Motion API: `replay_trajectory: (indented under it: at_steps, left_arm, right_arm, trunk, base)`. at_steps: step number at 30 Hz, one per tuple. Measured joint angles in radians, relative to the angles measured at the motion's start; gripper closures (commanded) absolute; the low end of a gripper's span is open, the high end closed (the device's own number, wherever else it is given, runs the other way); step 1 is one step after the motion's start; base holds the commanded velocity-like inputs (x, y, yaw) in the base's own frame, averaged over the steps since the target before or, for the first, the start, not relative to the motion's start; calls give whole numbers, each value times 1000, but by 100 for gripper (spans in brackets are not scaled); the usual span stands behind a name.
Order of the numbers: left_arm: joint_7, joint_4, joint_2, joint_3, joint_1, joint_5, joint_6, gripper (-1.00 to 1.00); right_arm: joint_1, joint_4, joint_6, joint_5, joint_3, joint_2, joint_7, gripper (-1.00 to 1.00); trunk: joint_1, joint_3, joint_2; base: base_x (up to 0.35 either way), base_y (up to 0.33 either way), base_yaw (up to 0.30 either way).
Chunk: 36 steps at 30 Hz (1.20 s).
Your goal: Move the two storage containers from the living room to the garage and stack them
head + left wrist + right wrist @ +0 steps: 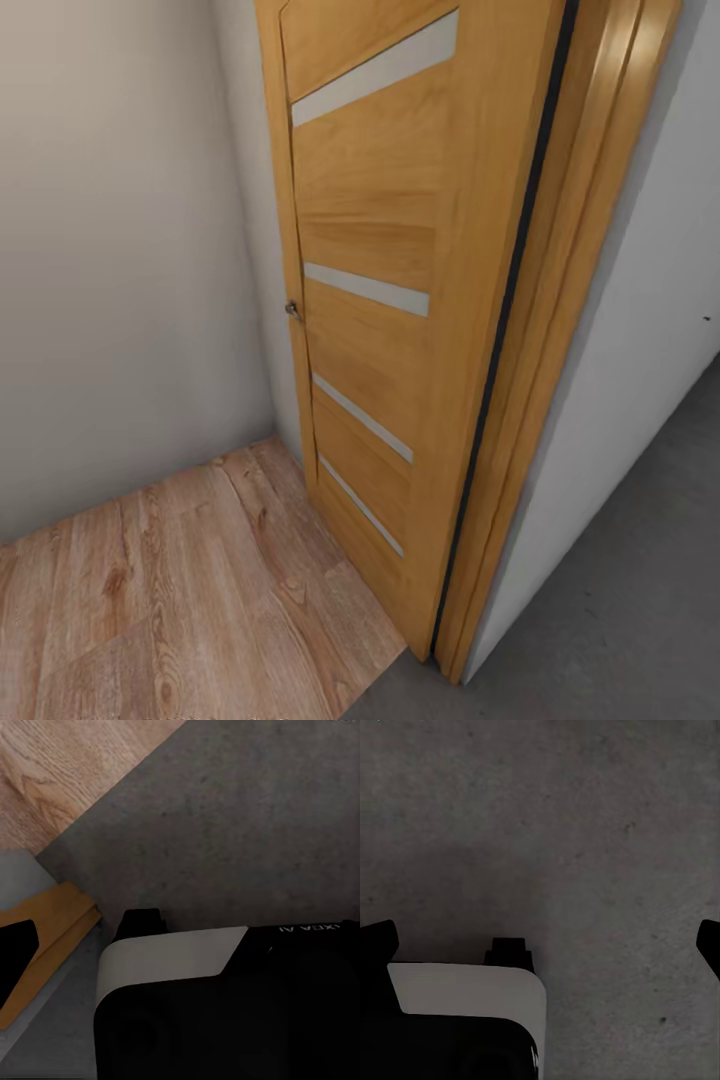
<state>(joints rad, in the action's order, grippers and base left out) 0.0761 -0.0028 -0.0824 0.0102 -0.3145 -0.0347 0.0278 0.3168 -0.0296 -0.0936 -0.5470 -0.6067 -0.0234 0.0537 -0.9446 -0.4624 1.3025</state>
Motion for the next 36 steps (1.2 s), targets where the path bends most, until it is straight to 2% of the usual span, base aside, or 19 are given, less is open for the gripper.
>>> replay_trajectory:
  at_steps: [6,10,27,36]
  left_arm:
    - [0,0,0,0,1,0,0,-100]
    - [0,0,0,0,0,0,0,-100]
    - [0,0,-2,0,1,-1,0,-100]
    - [0,0,-2,0,1,0,0,-100]
  right_arm:
    - [0,0,0,0,0,0,-2,-100]
    - [0,0,0,0,0,0,-4,-100]
    - [0,0,0,0,0,0,-4,-100]
    - [0,0,0,3,0,0,-4,-100]
  trunk:
    - [0,0,0]
    - [0,0,0]
    - [0,0,0]
    - [0,0,0]
  base:
    - [1,0,262]
    - [82,-20,80]
    - [254,-161,13]
    - [41,-28,236]
